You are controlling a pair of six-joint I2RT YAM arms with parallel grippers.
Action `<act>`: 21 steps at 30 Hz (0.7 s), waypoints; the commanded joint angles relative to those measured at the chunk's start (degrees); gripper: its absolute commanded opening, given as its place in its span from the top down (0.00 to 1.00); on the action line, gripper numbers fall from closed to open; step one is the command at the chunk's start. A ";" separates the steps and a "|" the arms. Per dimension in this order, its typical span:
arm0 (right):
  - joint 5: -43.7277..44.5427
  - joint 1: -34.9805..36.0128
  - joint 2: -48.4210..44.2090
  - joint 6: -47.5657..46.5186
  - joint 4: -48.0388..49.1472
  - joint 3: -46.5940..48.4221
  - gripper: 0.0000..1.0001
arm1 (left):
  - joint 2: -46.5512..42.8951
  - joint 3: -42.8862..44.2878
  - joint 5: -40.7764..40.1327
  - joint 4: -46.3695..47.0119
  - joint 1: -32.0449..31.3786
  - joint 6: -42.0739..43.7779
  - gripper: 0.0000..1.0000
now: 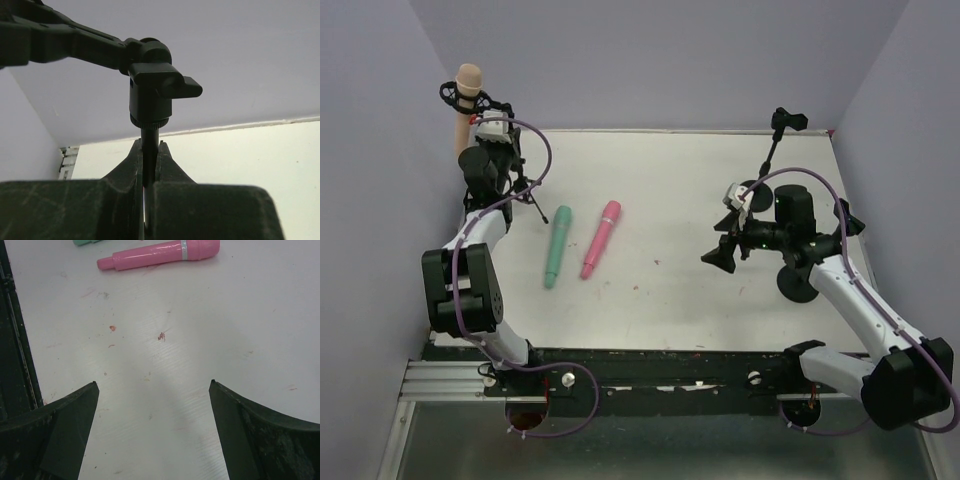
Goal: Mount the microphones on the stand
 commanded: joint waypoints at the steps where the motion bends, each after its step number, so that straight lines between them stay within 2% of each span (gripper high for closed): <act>1: -0.84 -0.39 1.46 -0.66 -1.75 2.22 0.00 | 3.50 4.71 4.59 10.13 3.67 -0.92 1.00; 10: -1.55 -0.74 3.66 -1.28 -2.81 2.74 0.00 | 10.27 7.35 8.82 13.64 5.09 -2.60 1.00; 12: -1.72 -0.83 3.75 -1.36 -2.98 2.83 0.00 | 10.89 7.18 9.00 14.00 5.18 -2.69 0.97; 14: -1.64 -0.91 3.75 -1.45 -3.16 2.92 0.00 | 10.89 6.39 8.73 14.52 5.09 -2.86 0.88; 17: -1.81 -1.00 3.66 -1.54 -3.16 2.92 0.00 | 10.45 4.64 8.12 15.49 5.18 -2.95 0.84; 21: -1.81 -1.00 3.23 -1.54 -3.16 2.83 0.00 | 9.57 2.26 8.12 16.11 5.61 -3.48 0.74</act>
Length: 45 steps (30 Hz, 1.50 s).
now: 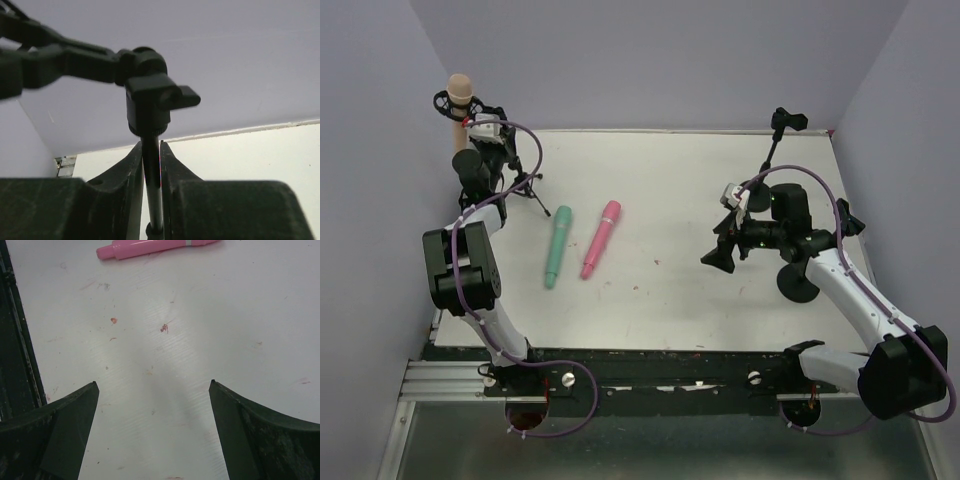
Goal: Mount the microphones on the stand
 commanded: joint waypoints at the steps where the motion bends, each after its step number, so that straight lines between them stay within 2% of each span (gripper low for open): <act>1: -1.29 -0.35 -0.40 -0.97 -1.28 1.70 0.00 | -2.08 -2.35 1.69 7.04 0.72 -0.59 0.72; 6: -1.46 -0.52 -1.11 -0.89 -1.19 1.52 0.00 | -3.48 -4.90 2.74 7.30 0.98 -0.33 0.69; 11: -1.90 -0.78 -1.72 -0.80 -1.19 1.43 0.00 | -5.24 -6.66 2.84 6.86 0.98 0.55 0.57; 16: -2.08 -0.87 -2.25 -0.89 -1.10 1.26 0.00 | -8.14 -9.73 2.84 6.94 1.07 0.46 0.40; 24: -2.25 -0.87 -3.65 -1.15 -0.75 0.90 0.00 | -16.22 -18.34 0.47 6.43 1.16 -1.82 0.04; 26: -2.08 -0.87 -4.01 -1.41 -0.75 0.82 0.00 | -19.29 -20.98 -0.68 4.94 1.25 -2.17 0.01; 31: -3.66 -0.96 -4.97 -1.59 -1.45 1.08 0.00 | -30.97 -25.82 -4.89 -6.38 1.25 -5.76 0.01; 34: -5.06 -0.87 -5.41 -2.11 -2.16 1.25 0.00 | -37.92 -23.47 -8.06 -20.69 1.25 -9.99 0.01; 37: -6.64 -0.87 -5.41 -2.73 -3.38 1.61 0.00 | -44.86 -20.65 -6.92 -34.85 1.25 -13.85 0.01; 42: -4.90 -1.22 -5.41 -3.53 -8.38 4.94 0.00 | -55.76 -19.85 1.50 -50.07 1.25 -19.13 0.01; 44: -2.79 -1.31 -5.24 -2.04 -11.81 8.88 0.00 | -58.93 -20.90 6.50 -52.10 1.16 -23.34 0.01; 45: 0.79 -1.31 -4.89 -0.55 -17.22 16.47 0.00 | -61.82 -22.21 11.66 -52.72 0.03 -25.18 0.01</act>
